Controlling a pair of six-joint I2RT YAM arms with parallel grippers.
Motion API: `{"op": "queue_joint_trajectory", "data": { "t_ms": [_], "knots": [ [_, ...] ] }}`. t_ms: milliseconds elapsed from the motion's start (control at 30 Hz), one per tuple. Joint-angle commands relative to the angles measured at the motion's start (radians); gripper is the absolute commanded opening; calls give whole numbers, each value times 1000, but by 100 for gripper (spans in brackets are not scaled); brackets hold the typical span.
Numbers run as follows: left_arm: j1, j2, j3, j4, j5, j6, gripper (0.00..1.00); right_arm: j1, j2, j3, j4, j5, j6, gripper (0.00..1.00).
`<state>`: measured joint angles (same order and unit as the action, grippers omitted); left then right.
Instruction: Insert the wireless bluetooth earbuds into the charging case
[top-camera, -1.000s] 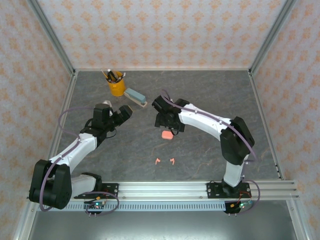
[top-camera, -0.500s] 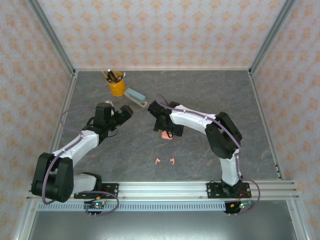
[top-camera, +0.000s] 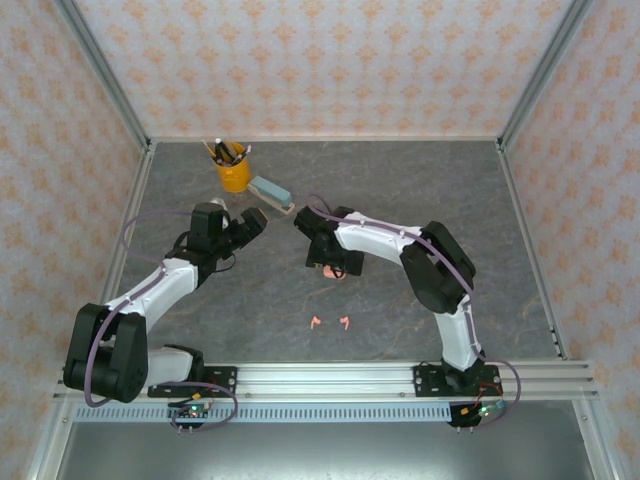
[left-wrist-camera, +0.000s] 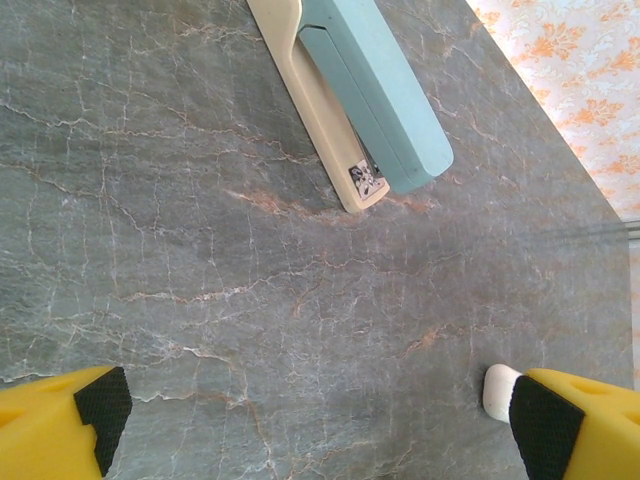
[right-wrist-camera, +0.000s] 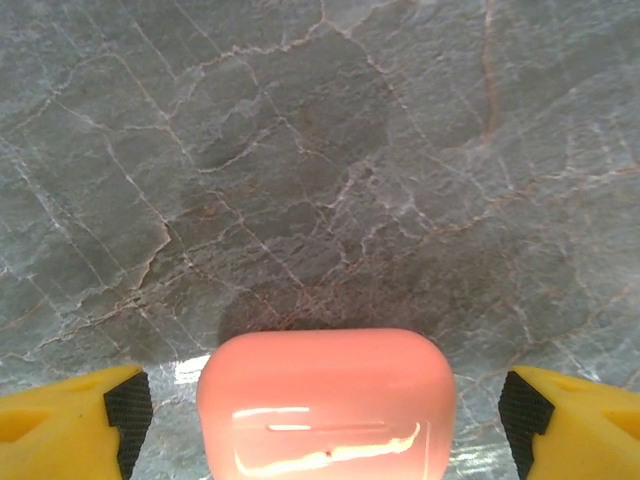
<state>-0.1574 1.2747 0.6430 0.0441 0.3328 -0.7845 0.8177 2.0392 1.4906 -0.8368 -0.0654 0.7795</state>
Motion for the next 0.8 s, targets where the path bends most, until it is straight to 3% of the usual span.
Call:
{"op": "queue_joint_trajectory", "data": {
  "t_ms": [0,767],
  "knots": [
    [-7,-1,24,23,-2,16,100,5,9,-8,15,-6,-30,90],
    [-52,6,37,21,-40,8,100,-22,-13,-101,85,-46,-48,81]
  ]
}}
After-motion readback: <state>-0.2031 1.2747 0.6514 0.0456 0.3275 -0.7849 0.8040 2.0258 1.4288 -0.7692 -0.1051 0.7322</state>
